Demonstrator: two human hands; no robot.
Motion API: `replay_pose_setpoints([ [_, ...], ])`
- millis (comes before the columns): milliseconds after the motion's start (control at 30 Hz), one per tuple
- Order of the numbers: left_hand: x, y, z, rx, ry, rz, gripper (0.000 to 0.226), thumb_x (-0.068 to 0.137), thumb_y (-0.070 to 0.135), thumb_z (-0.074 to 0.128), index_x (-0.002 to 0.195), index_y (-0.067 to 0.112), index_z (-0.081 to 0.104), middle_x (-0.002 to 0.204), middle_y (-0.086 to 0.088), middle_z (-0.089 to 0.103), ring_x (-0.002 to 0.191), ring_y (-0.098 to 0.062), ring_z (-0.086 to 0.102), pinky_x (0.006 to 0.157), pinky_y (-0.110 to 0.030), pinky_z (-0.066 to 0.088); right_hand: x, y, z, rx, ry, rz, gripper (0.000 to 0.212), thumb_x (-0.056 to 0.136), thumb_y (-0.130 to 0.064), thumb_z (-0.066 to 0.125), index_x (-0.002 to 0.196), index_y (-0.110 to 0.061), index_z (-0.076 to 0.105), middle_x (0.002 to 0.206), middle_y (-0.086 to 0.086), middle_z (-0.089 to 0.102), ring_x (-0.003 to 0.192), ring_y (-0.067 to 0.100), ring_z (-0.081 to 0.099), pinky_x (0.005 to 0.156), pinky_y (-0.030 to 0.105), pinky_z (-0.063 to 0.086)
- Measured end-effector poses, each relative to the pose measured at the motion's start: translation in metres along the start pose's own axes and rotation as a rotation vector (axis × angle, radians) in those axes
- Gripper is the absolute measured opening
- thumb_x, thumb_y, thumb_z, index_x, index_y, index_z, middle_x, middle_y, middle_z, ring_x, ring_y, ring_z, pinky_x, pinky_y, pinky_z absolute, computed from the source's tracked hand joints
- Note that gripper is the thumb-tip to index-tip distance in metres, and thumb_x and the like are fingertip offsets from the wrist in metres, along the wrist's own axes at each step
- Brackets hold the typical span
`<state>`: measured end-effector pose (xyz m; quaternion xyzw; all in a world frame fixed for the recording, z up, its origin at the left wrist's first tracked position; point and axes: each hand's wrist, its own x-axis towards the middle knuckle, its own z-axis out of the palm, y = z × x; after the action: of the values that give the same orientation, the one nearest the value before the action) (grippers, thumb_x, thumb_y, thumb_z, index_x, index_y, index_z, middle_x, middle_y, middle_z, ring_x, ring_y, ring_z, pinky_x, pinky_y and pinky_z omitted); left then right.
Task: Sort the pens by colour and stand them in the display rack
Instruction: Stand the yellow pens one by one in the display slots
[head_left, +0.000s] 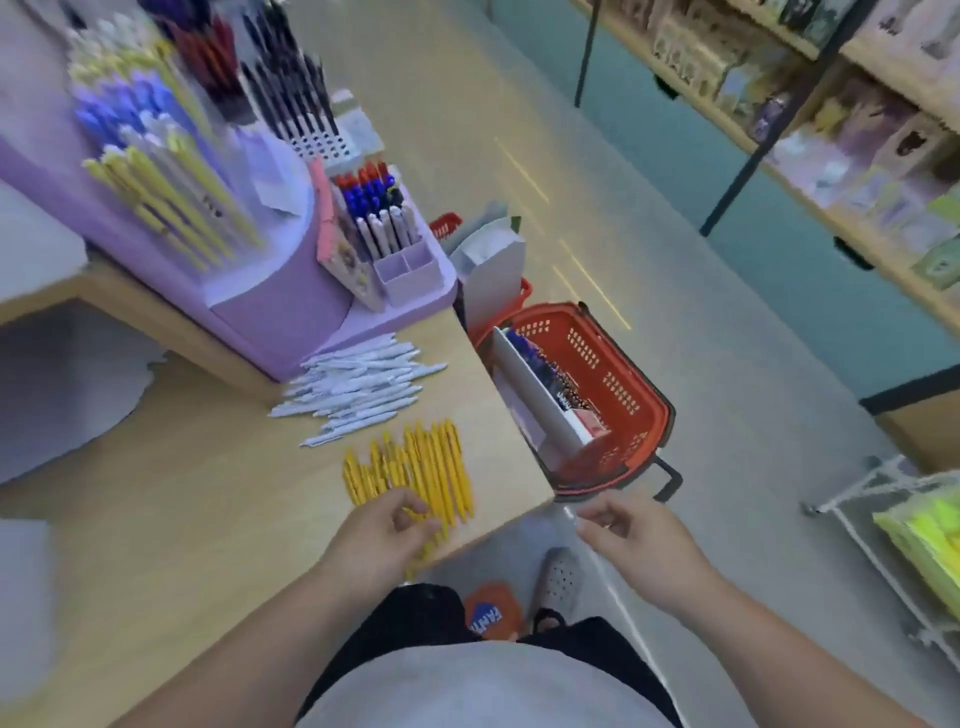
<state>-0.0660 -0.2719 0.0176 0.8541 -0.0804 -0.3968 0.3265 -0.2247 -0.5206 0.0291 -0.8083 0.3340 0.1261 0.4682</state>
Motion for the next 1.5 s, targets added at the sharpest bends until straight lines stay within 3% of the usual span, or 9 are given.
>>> replay_pose_setpoints([
  [133, -0.008, -0.002, 0.003, -0.166, 0.154, -0.127, 0.006, 0.090, 0.034, 0.065, 0.092, 0.030, 0.062, 0.076, -0.005, 0.065, 0.069, -0.018, 0.060, 0.070, -0.037, 0.048, 0.071, -0.054, -0.025, -0.084, -0.152, -0.161, 0.011, 0.088, -0.035, 0.070, 0.094, -0.025, 0.071, 0.089, -0.012, 0.070, 0.086, 0.001, 0.062, 0.059, 0.006, 0.042],
  [300, -0.014, -0.022, -0.002, -0.298, 0.278, -0.267, 0.016, 0.085, 0.045, 0.067, 0.096, 0.035, 0.061, 0.086, 0.000, 0.066, 0.077, -0.019, 0.065, 0.067, -0.034, 0.049, 0.128, -0.098, 0.001, -0.138, -0.273, -0.240, 0.014, 0.087, -0.036, 0.071, 0.091, -0.023, 0.071, 0.080, -0.008, 0.068, 0.078, 0.006, 0.064, 0.071, 0.026, 0.048],
  [533, 0.020, -0.051, -0.012, -0.168, 0.405, -0.431, 0.062, 0.080, 0.052, 0.073, 0.127, 0.015, 0.055, 0.116, -0.003, 0.062, 0.103, -0.021, 0.061, 0.078, -0.030, 0.044, 0.152, -0.089, 0.071, -0.249, -0.354, 0.006, 0.037, 0.083, -0.050, 0.068, 0.100, -0.017, 0.067, 0.093, -0.002, 0.068, 0.087, 0.019, 0.065, 0.079, 0.039, 0.055],
  [667, 0.040, -0.047, -0.004, -0.157, 0.367, -0.431, 0.080, 0.072, 0.057, 0.077, 0.133, 0.012, 0.053, 0.122, -0.002, 0.058, 0.107, -0.019, 0.058, 0.079, -0.027, 0.043, 0.148, -0.089, 0.095, -0.302, -0.314, 0.047, 0.040, 0.085, -0.052, 0.065, 0.067, -0.017, 0.056, 0.064, 0.000, 0.052, 0.066, 0.020, 0.053, 0.061, 0.033, 0.043],
  [733, 0.049, -0.043, -0.001, -0.180, 0.377, -0.454, 0.084, 0.066, 0.059, 0.081, 0.130, 0.014, 0.054, 0.121, 0.000, 0.062, 0.104, -0.017, 0.061, 0.074, -0.026, 0.044, 0.148, -0.094, 0.104, -0.287, -0.269, 0.042, 0.050, 0.086, -0.051, 0.066, 0.084, -0.001, 0.070, 0.081, 0.016, 0.068, 0.081, 0.031, 0.064, 0.075, 0.039, 0.051],
  [833, 0.059, -0.036, 0.000, -0.180, 0.383, -0.502, 0.075, 0.061, 0.059, 0.083, 0.117, 0.016, 0.057, 0.103, 0.004, 0.066, 0.088, -0.015, 0.063, 0.063, -0.027, 0.046, 0.147, -0.102, 0.113, -0.305, -0.212, 0.031, 0.064, 0.084, -0.053, 0.068, 0.103, 0.008, 0.068, 0.099, 0.023, 0.070, 0.091, 0.033, 0.067, 0.082, 0.043, 0.052],
  [967, 0.066, -0.030, 0.003, -0.186, 0.389, -0.515, 0.052, 0.063, 0.051, 0.084, 0.098, 0.020, 0.059, 0.088, 0.006, 0.066, 0.076, -0.011, 0.062, 0.056, -0.026, 0.047, 0.149, -0.100, 0.127, -0.281, -0.211, 0.044, 0.050, 0.077, -0.056, 0.072, 0.078, -0.006, 0.074, 0.072, 0.008, 0.072, 0.067, 0.019, 0.067, 0.068, 0.039, 0.056],
  [1100, 0.068, -0.026, 0.004, -0.225, 0.402, -0.515, 0.045, 0.066, 0.046, 0.085, 0.093, 0.022, 0.058, 0.084, 0.008, 0.065, 0.072, -0.009, 0.060, 0.050, -0.023, 0.040, 0.146, -0.103, 0.138, -0.268, -0.215, 0.033, 0.037, 0.079, -0.051, 0.074, 0.072, -0.014, 0.072, 0.066, -0.001, 0.069, 0.061, 0.011, 0.064, 0.057, 0.030, 0.052],
  [1500, 0.067, -0.027, 0.006, -0.404, 0.406, -0.470, 0.020, 0.078, 0.031, 0.079, 0.088, 0.018, 0.068, 0.079, 0.007, 0.067, 0.070, -0.007, 0.062, 0.052, -0.021, 0.044, 0.142, -0.100, 0.144, -0.088, -0.261, 0.093, 0.022, 0.077, -0.040, 0.079, 0.079, -0.021, 0.069, 0.078, -0.002, 0.072, 0.075, 0.016, 0.069, 0.074, 0.041, 0.058],
])
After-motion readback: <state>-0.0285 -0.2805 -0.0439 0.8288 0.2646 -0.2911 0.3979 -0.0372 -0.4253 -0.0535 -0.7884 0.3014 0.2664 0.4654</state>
